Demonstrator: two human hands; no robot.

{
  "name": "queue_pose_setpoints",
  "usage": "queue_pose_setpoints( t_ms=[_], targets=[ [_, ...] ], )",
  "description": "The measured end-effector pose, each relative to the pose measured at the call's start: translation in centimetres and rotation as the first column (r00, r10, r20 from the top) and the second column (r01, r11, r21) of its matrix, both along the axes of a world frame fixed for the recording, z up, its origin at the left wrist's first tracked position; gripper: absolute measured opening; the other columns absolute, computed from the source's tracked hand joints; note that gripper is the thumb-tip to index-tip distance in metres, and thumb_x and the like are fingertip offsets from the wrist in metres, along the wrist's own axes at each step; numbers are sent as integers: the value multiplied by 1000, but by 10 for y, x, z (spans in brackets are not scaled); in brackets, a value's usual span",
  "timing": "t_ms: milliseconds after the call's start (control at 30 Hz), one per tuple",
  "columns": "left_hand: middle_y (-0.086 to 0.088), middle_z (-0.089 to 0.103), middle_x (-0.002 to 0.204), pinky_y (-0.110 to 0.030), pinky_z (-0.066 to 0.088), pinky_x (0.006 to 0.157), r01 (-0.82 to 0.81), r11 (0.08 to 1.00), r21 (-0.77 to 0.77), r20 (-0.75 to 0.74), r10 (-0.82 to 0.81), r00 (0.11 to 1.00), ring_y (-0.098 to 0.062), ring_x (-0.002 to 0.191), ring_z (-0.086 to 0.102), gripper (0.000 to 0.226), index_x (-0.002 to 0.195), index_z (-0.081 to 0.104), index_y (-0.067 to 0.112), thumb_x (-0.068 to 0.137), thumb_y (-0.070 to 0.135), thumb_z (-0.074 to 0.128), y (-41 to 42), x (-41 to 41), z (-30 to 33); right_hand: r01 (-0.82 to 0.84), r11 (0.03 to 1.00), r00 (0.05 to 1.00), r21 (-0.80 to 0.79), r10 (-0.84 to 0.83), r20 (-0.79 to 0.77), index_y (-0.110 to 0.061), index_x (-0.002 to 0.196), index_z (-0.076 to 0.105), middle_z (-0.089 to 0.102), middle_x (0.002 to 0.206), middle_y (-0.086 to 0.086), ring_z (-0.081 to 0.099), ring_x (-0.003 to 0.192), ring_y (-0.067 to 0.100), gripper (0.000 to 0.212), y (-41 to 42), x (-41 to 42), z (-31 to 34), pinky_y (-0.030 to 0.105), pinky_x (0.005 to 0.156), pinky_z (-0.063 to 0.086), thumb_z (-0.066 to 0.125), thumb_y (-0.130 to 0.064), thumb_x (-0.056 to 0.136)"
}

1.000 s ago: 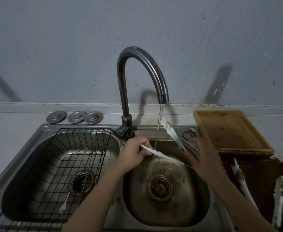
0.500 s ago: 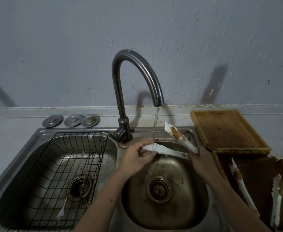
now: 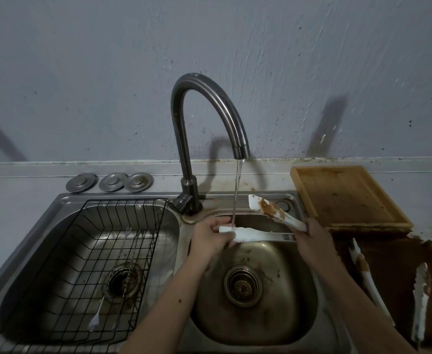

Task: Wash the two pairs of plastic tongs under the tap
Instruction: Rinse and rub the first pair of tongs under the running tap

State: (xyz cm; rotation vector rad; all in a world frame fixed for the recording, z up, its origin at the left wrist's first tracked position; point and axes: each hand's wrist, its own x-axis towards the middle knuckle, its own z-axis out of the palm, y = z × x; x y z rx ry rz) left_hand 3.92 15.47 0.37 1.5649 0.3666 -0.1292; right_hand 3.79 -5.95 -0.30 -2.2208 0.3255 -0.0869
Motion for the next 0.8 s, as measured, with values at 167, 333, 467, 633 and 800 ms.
queue_pose_setpoints(
  t_ms=[167,333,467,633,800],
  targets=[
    [-14,67,81,-16,52,46,65,990,-122,-131,-81,988,-15,63,66,18,80,68,7,87,-4,56,-4,-3,5,7,1000,999,26,-6,-38,-13,95,54,58,87,8,56,81,24,8,-3,-4,4,41,69,46,49,-18,92],
    [-20,61,90,-23,59,55,197,962,-189,-202,-235,951,-25,76,64,24,90,61,-2,90,-11,39,0,-2,22,24,1000,998,20,-23,-59,-10,98,55,58,90,10,57,86,28,12,-3,-5,5,45,75,47,47,-17,93],
    [-19,61,97,-19,58,55,193,972,-137,-189,-217,958,-21,78,63,27,106,62,-7,87,-14,44,5,1,29,21,999,1000,-32,-21,-10,-15,87,54,54,78,1,53,72,14,6,3,-7,3,30,58,42,49,-17,91],
    [-9,61,60,-15,48,39,146,981,126,-97,-134,986,-9,40,57,5,75,68,1,75,-3,71,0,-1,33,7,997,1000,79,-5,-15,-28,77,51,58,79,0,56,74,15,15,10,-4,2,34,62,45,49,-18,88],
    [-17,62,69,-19,50,39,239,966,96,-123,-226,966,-12,43,61,7,77,62,0,84,2,64,-2,-1,35,2,997,999,79,1,-34,-30,85,52,59,86,-1,56,80,16,8,10,-2,-3,36,67,45,47,-23,88]
  ],
)
